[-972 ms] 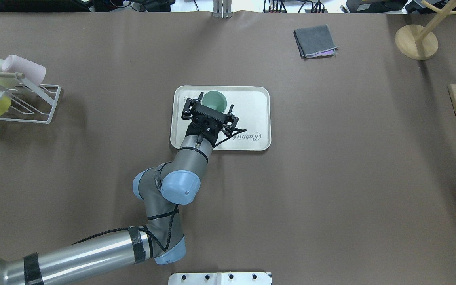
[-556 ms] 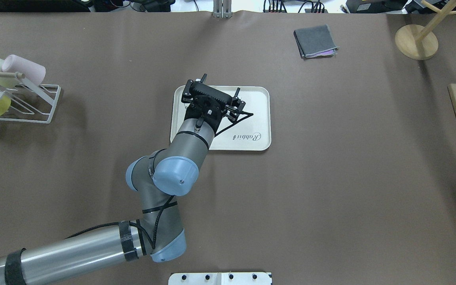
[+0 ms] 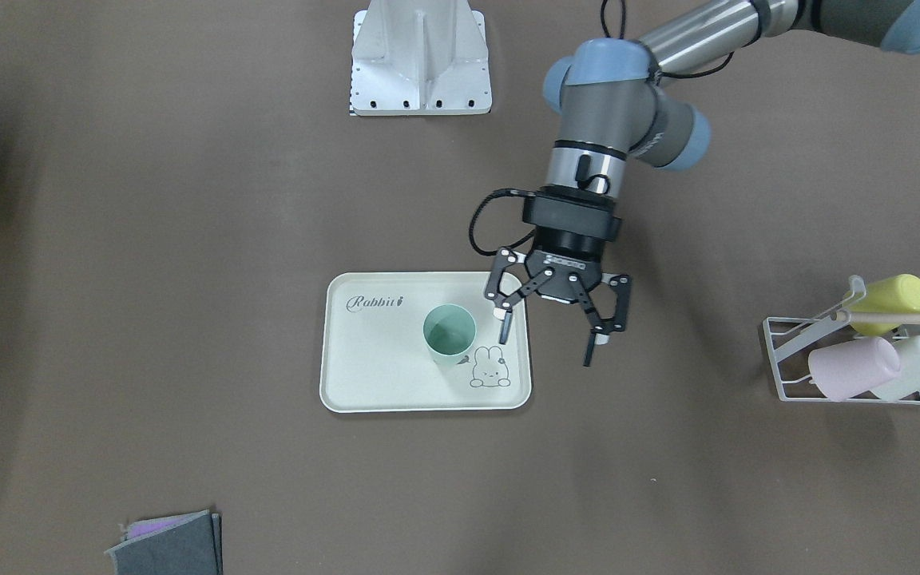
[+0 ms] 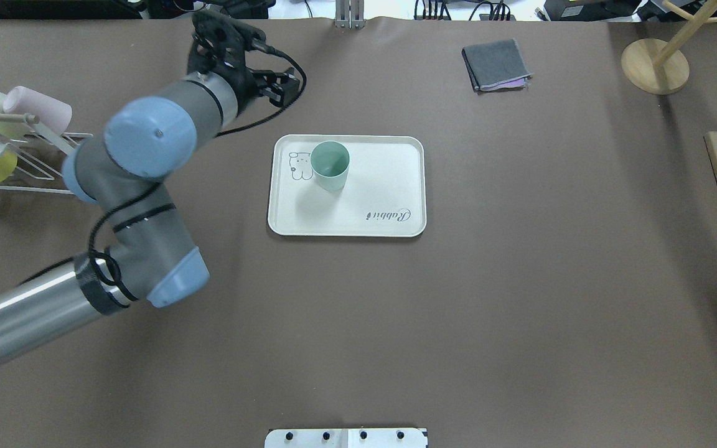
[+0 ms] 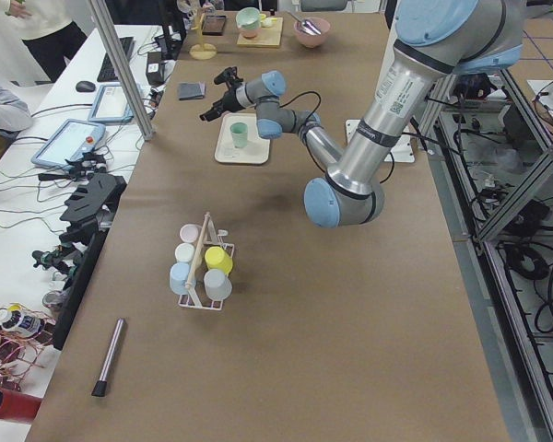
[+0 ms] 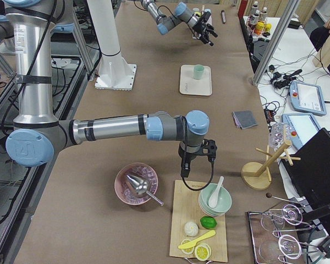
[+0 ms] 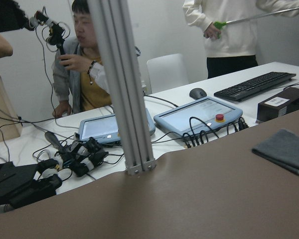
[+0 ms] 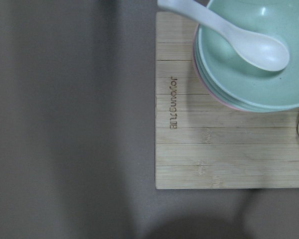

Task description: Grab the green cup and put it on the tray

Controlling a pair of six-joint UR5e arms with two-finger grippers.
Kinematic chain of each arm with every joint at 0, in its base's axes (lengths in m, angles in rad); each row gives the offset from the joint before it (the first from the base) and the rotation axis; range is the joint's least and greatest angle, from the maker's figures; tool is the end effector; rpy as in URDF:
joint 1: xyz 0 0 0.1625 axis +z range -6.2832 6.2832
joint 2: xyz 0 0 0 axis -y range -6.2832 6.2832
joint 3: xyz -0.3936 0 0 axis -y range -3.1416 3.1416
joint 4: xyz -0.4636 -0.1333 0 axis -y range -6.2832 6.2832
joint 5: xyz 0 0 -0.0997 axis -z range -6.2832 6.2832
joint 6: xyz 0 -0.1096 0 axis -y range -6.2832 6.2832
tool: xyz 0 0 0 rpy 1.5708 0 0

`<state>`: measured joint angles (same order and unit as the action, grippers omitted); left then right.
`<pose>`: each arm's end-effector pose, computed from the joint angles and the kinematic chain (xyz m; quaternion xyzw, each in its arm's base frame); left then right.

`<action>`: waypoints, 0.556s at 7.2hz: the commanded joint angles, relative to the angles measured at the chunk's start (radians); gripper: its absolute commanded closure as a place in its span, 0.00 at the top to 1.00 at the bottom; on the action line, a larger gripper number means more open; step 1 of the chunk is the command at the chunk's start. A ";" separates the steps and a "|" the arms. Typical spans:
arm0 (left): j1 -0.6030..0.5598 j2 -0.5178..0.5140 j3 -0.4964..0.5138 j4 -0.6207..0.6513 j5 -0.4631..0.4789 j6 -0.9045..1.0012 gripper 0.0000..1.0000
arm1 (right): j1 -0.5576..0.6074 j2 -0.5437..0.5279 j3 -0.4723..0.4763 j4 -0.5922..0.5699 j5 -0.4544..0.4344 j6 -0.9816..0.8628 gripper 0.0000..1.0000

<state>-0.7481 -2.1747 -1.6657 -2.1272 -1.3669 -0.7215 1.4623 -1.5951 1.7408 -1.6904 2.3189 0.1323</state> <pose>0.4157 -0.5979 0.1268 0.4760 0.3485 -0.0190 0.8072 -0.0013 -0.5540 0.5664 -0.0318 -0.3642 0.0063 0.9308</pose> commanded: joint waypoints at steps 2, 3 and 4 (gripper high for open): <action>-0.520 0.053 -0.152 0.542 -0.742 0.124 0.98 | 0.000 0.001 0.002 0.000 0.002 -0.005 1.00; -0.598 0.105 -0.155 0.618 -0.832 0.195 0.98 | 0.000 0.003 0.002 0.000 0.002 -0.005 1.00; -0.659 0.130 -0.158 0.719 -0.859 0.267 0.98 | 0.000 0.003 0.002 0.000 0.002 -0.005 1.00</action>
<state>-1.3069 -2.0854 -1.8208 -1.5282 -2.1356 -0.5467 1.4619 -1.5931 1.7425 -1.6905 2.3207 0.1277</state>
